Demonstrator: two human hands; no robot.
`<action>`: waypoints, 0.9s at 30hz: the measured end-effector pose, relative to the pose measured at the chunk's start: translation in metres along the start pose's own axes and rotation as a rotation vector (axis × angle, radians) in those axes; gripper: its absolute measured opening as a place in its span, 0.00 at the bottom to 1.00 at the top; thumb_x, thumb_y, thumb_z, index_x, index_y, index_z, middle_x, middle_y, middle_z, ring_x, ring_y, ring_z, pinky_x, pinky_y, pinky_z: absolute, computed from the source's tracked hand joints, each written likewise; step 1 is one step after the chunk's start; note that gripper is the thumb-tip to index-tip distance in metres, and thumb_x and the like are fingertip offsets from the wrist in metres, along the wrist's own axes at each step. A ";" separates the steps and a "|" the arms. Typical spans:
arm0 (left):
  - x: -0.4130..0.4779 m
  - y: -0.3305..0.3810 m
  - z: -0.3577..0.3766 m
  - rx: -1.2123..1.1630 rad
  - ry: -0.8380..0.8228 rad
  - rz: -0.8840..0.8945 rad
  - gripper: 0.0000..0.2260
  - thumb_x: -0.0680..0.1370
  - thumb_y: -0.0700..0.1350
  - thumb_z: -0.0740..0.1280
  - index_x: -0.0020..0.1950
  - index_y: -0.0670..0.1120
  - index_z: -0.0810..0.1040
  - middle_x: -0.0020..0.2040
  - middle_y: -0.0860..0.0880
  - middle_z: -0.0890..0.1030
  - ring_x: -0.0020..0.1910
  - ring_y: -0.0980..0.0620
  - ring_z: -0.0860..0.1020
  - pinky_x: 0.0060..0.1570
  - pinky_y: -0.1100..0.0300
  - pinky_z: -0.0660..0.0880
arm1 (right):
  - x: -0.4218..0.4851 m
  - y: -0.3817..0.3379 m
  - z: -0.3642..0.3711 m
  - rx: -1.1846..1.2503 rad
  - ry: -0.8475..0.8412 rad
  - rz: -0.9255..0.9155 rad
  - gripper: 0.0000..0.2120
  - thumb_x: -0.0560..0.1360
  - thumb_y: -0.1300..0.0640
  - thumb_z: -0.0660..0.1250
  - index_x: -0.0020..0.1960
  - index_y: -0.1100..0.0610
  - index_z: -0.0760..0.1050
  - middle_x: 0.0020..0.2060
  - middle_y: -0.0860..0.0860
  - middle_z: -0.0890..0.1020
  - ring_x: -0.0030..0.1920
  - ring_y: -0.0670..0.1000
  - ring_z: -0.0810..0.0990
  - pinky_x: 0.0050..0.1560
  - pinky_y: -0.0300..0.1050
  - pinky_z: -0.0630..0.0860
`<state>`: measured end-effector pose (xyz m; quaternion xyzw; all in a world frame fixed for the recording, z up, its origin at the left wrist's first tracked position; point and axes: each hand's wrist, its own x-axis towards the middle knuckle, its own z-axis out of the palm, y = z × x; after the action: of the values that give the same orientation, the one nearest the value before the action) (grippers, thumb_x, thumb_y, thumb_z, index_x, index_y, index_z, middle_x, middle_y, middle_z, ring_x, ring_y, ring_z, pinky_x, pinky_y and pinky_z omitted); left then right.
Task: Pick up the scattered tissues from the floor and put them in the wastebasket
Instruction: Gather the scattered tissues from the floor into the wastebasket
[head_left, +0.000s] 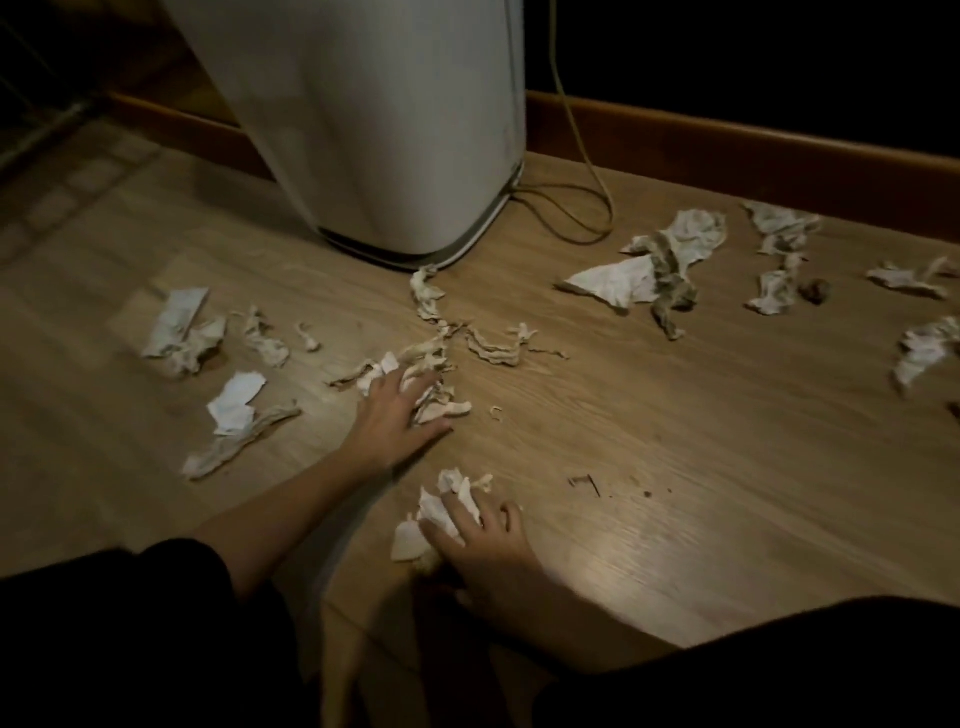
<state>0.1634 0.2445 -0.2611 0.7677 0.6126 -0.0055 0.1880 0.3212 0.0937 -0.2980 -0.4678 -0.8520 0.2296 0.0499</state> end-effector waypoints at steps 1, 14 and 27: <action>-0.002 0.002 0.004 0.011 0.012 0.007 0.25 0.74 0.57 0.66 0.70 0.56 0.66 0.69 0.41 0.66 0.69 0.39 0.62 0.66 0.43 0.65 | -0.001 0.005 0.001 -0.003 0.048 -0.039 0.31 0.69 0.51 0.70 0.68 0.49 0.62 0.71 0.58 0.66 0.67 0.65 0.67 0.60 0.69 0.69; 0.054 0.050 -0.014 -0.237 0.156 0.211 0.27 0.69 0.34 0.69 0.68 0.44 0.70 0.62 0.38 0.70 0.61 0.40 0.72 0.57 0.59 0.68 | 0.052 0.127 -0.106 0.215 0.492 0.257 0.17 0.76 0.65 0.62 0.63 0.54 0.72 0.62 0.55 0.71 0.61 0.55 0.66 0.58 0.44 0.64; 0.083 0.081 0.021 0.014 -0.019 0.179 0.24 0.69 0.45 0.72 0.64 0.48 0.71 0.61 0.41 0.71 0.62 0.38 0.69 0.62 0.47 0.66 | 0.071 0.157 -0.088 0.062 0.428 0.344 0.18 0.73 0.68 0.63 0.61 0.56 0.71 0.64 0.60 0.69 0.60 0.61 0.66 0.55 0.52 0.69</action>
<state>0.2648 0.3020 -0.2780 0.8206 0.5396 -0.0003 0.1883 0.4290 0.2539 -0.2980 -0.6418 -0.7226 0.1566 0.2035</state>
